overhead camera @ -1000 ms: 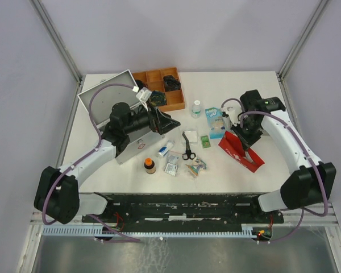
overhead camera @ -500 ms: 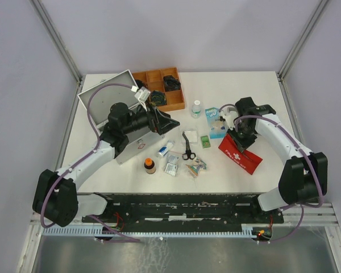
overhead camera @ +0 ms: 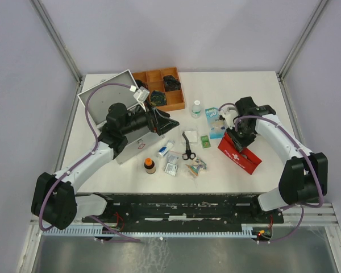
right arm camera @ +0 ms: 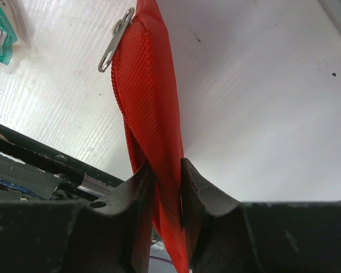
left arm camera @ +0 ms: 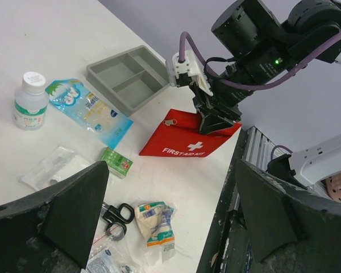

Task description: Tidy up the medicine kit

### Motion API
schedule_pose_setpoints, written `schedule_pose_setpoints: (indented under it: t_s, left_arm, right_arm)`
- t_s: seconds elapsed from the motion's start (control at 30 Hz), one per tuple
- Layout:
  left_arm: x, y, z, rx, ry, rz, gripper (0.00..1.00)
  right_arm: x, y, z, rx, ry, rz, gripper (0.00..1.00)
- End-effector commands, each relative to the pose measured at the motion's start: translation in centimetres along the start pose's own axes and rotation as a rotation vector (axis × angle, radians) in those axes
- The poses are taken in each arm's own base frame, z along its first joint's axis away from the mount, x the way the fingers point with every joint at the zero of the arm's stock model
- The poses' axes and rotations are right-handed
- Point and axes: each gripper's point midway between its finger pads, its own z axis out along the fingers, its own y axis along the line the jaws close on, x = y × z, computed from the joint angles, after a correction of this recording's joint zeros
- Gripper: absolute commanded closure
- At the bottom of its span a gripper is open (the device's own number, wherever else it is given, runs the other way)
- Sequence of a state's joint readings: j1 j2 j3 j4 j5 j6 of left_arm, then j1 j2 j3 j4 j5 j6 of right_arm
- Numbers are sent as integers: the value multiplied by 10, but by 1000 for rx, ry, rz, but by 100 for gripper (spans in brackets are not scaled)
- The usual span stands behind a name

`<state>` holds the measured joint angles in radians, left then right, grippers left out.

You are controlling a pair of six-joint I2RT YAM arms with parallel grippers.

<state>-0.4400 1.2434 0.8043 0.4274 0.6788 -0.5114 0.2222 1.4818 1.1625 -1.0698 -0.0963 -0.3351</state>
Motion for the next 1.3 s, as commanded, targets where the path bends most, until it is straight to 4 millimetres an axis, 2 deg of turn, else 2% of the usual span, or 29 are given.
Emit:
schedule_pose_setpoints:
  t_s: [0.0,0.13,0.33,0.53,0.7,0.87,1.07,1.17,1.27]
  left_arm:
    - [-22,-10,-1,15,-57,105,1]
    - [-22,-10,-2,14,-58,105,1]
    - [-22,-10,-3,13,-62,119,1]
    - [-19,-3,-3,-11,-51,149,1]
    - [-18,9,-3,-65,-16,207,1]
    - [-12,29,-3,-158,80,291,1]
    - [14,38,-8,-203,224,472,1]
    - [41,38,-7,-232,337,589,1]
    - [67,36,-6,-253,442,663,1]
  right_arm:
    - [-12,-2,-19,29,-79,-3,68]
    - [-10,-1,-22,26,-84,-1,71]
    - [-8,2,-21,24,-93,3,84]
    - [-24,0,-35,46,-186,39,99]
    - [-41,-2,-53,75,-274,86,99]
    - [-42,-11,-65,140,-283,108,99]
    - [-59,-2,-68,102,-396,73,99]
    - [-70,-3,-74,113,-478,90,99]
    - [-71,-6,-75,130,-486,118,99]
